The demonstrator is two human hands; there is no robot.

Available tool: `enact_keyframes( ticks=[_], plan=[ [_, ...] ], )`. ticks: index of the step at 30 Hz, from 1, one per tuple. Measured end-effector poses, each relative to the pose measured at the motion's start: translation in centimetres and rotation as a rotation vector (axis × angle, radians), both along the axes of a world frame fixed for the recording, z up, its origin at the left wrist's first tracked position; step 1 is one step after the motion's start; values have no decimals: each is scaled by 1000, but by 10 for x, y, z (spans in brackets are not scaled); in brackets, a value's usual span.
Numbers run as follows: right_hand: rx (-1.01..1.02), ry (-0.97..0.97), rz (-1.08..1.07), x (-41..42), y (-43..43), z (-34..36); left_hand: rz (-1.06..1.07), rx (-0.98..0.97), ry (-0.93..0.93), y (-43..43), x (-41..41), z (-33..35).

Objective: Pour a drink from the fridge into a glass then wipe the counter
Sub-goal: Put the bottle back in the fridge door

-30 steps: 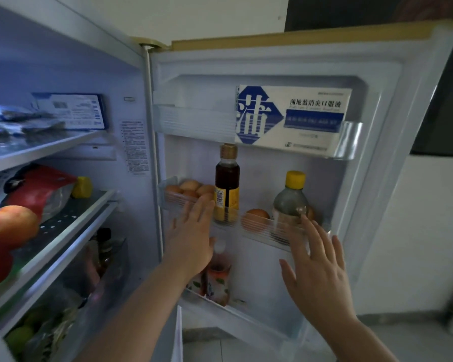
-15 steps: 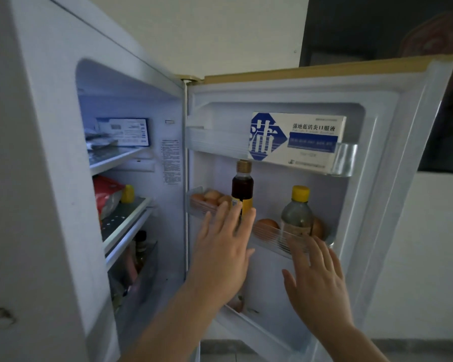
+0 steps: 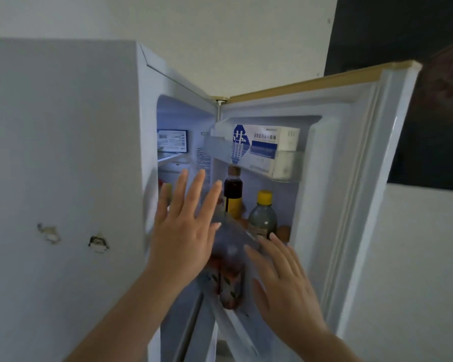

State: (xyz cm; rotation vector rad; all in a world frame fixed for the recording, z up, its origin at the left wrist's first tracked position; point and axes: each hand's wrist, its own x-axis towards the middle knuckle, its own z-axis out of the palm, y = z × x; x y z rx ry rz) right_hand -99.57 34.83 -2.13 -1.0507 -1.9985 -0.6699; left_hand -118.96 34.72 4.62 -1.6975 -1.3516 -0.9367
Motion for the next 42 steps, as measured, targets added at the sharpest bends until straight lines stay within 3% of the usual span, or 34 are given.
enact_keyframes(
  ticks=[3,6,10,14,19,27,36,42],
  plan=[
    [151,103,59,8,-24,23,93,26,-31,-18,-12,3],
    [201,268,-26,27,-36,51,172,25,-56,-34,-20,7],
    [-69,427,-30,28,-34,74,272,-56,-104,-52,-32,13],
    [-311,310,90,-2,-35,73,298,-166,-154,-60,-43,16],
    [-237,259,215,-44,-34,68,266,-290,-159,-63,-57,17],
    [-105,202,271,-94,-26,66,229,-212,-37,-61,-89,8],
    [-93,258,339,-132,-24,59,140,-222,-68,-55,-93,1],
    [-71,241,255,-131,-28,62,114,-207,-61,-56,-96,1]
  ],
)
